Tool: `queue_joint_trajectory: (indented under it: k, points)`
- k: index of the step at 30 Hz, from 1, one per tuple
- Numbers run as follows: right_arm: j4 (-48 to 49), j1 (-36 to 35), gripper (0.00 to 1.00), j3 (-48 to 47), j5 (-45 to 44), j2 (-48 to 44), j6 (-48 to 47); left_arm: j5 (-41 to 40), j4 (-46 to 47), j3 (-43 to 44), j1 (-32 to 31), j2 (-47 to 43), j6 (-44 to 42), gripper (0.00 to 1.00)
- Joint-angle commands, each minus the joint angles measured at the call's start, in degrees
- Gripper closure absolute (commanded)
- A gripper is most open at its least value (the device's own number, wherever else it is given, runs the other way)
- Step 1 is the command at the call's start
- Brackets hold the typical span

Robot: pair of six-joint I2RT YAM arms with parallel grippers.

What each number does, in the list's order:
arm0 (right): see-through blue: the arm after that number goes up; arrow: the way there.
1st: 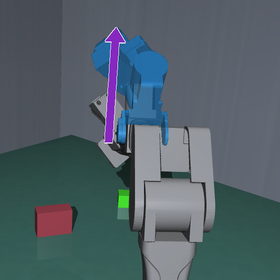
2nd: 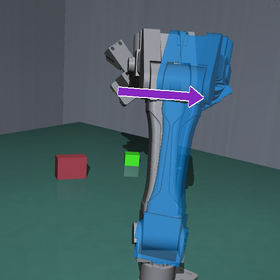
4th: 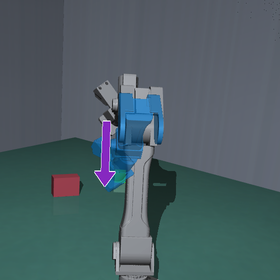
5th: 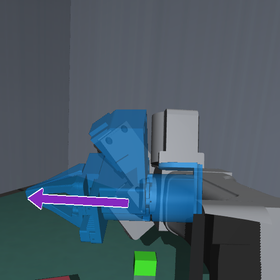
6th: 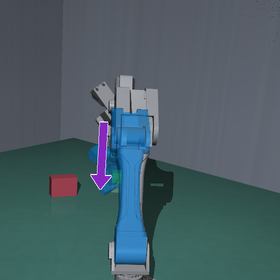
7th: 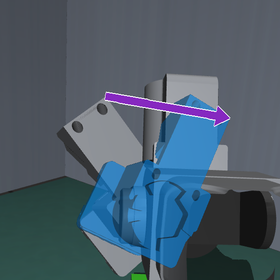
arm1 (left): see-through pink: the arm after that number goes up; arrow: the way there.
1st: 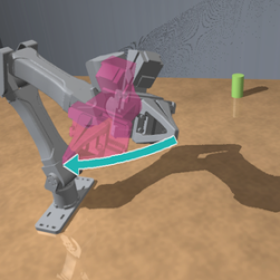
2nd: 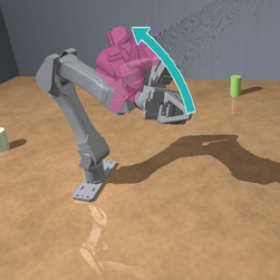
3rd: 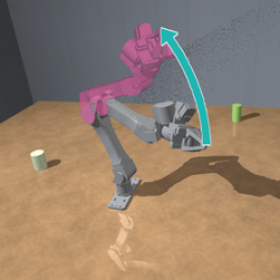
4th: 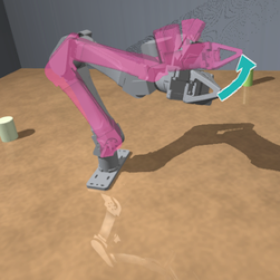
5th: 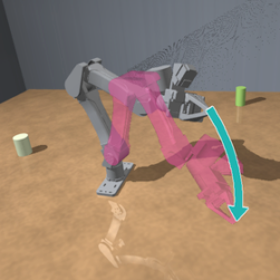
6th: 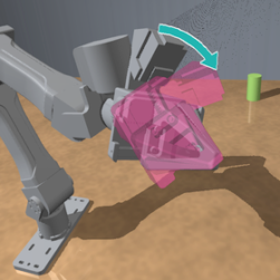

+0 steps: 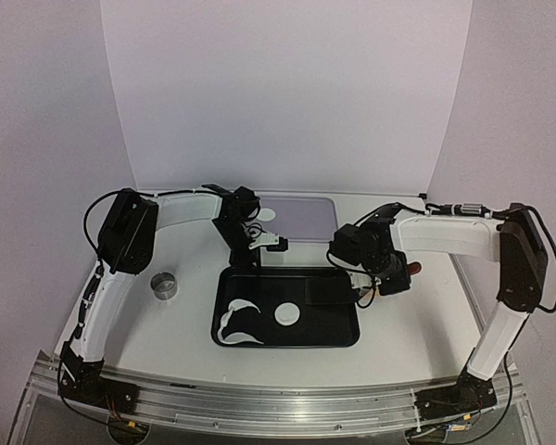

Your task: Roll out the dumpling wrappers from the dough

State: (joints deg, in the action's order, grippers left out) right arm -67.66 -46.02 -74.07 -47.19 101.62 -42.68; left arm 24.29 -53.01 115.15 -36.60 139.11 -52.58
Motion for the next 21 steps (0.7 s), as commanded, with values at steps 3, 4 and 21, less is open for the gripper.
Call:
queue_joint_trajectory:
  k: [3,4,21]
  points:
    - [-1.07,0.06,1.0,-2.76,1.35,3.11,2.14,-5.29,6.19,1.71,-0.94,2.62,-3.07,1.0]
    - [-1.03,0.06,1.0,-3.1,1.43,3.45,2.23,-5.24,6.22,1.72,-0.94,2.58,-3.07,1.0]
    - [-2.48,-2.09,1.0,-1.39,8.58,3.0,2.15,-5.27,6.31,1.79,-0.93,2.74,-3.1,1.0]
